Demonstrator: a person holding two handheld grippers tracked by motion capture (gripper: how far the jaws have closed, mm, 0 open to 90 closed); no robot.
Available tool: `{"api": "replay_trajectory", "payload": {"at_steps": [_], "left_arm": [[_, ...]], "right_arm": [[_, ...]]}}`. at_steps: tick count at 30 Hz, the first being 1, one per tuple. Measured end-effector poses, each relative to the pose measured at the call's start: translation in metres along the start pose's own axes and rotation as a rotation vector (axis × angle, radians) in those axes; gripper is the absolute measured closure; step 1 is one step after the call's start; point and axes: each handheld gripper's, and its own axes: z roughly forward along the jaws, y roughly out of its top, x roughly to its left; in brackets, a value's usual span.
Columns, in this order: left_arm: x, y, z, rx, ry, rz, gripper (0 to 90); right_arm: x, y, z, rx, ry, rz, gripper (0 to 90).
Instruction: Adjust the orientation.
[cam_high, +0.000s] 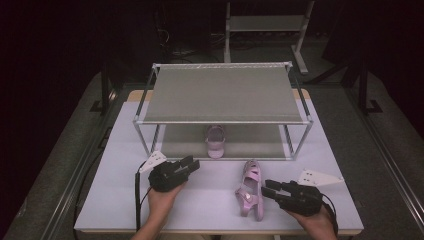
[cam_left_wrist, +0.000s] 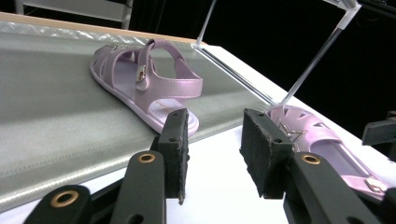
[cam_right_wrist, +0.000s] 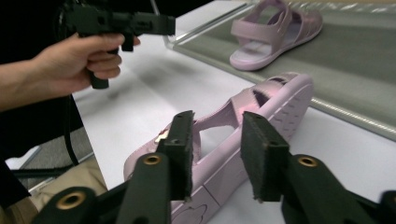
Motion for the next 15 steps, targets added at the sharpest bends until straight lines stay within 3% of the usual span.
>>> {"api": "replay_trajectory", "payload": {"at_steps": [8, 15], "left_arm": [[0.003, -0.003, -0.018, -0.015, -0.016, -0.012, 58.1], [0.003, -0.001, -0.027, -0.025, -0.03, -0.009, 55.0]], "right_arm": [[0.001, 0.002, 0.008, 0.046, 0.032, 0.029, 76.0], [0.005, 0.0, 0.012, 0.063, 0.019, 0.002, 76.2]]}}
